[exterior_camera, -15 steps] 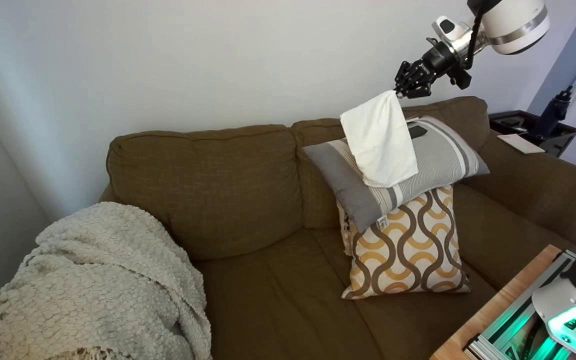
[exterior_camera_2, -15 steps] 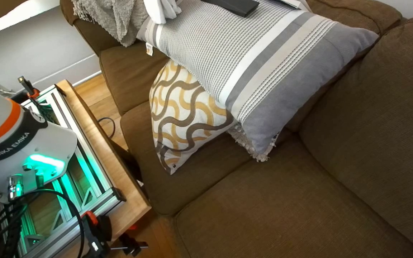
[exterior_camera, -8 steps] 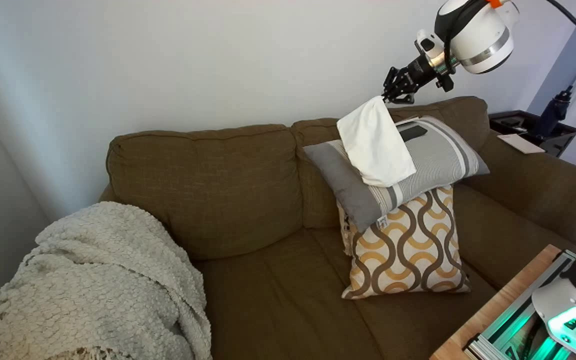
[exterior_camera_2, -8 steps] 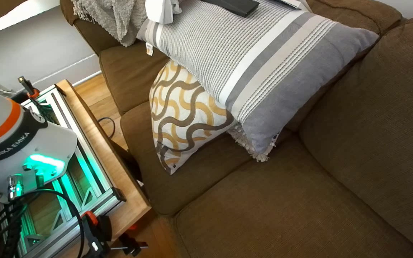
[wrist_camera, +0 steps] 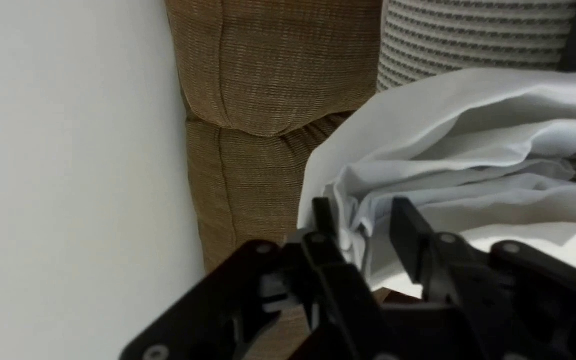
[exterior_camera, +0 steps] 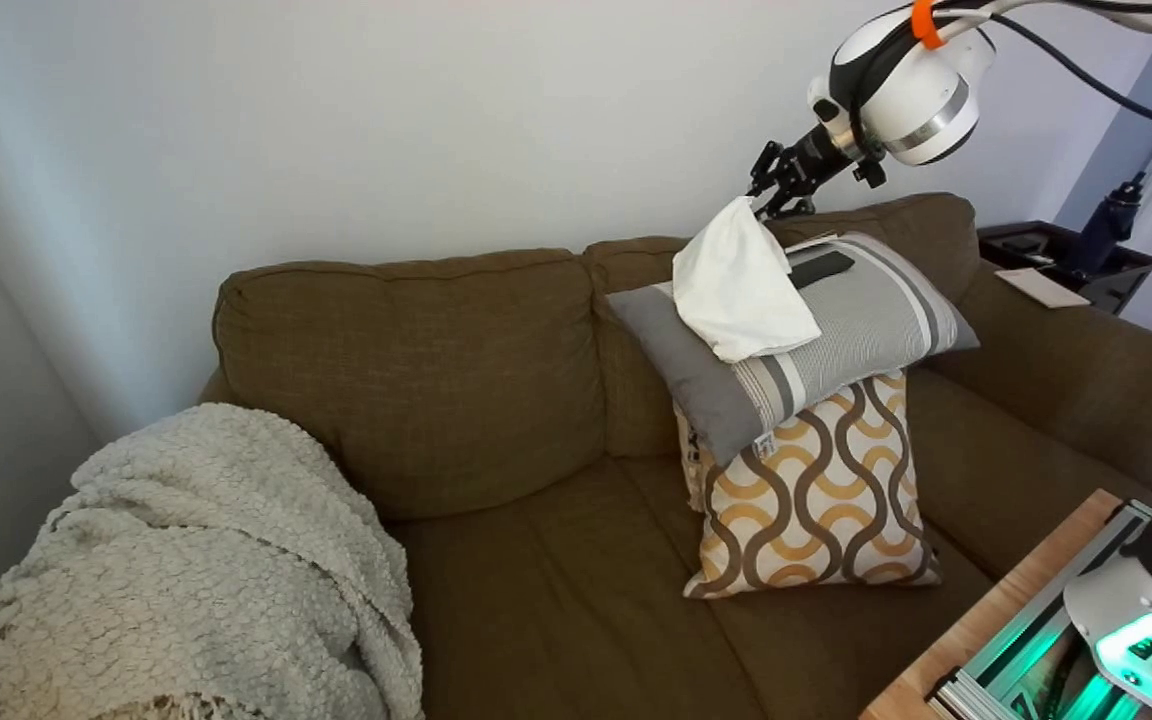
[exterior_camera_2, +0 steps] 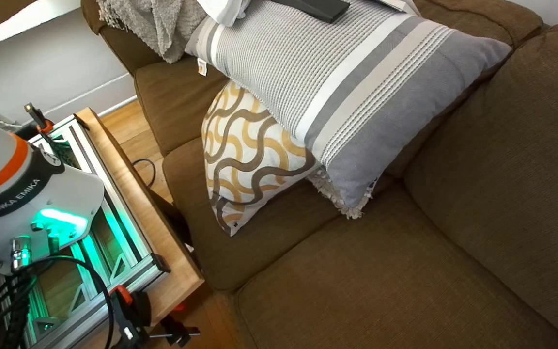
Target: Put the towel on the remote
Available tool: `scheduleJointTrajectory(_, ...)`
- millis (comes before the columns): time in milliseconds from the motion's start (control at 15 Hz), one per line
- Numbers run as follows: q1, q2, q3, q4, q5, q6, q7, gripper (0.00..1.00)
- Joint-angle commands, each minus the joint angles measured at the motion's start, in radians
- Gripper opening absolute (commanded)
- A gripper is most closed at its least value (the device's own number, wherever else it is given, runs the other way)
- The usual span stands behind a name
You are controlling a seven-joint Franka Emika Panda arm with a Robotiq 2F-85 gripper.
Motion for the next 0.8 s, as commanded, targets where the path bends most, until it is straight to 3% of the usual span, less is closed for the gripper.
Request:
scheduleJointTrajectory(0,-0.011,-0.006,-0.021,0.027,-0.152,0.006,0.043,0.69)
scheduleJointTrajectory(67,-0.018,-0.021,-0.035,0.031,-0.233,-0.007,0.090,0.76)
scheduleJointTrajectory(133,-0.092,-0.040,0.009,0.031,-0.332,-0.011,0.140,0.83)
scheduleJointTrajectory(267,-0.148,-0.085,-0.014,0.023,-0.492,-0.064,0.183,0.98)
scheduleJointTrajectory(400,-0.196,-0.180,-0.014,0.011,-0.654,-0.118,0.265,1.00)
scheduleJointTrajectory(600,-0.119,-0.344,-0.036,-0.015,-0.416,-0.153,0.048,1.00)
scheduleJointTrajectory(667,-0.163,-0.217,-0.025,0.042,-0.506,-0.112,0.135,1.00)
scheduleJointTrajectory(733,-0.129,-0.269,-0.040,0.037,-0.477,-0.131,0.110,1.00)
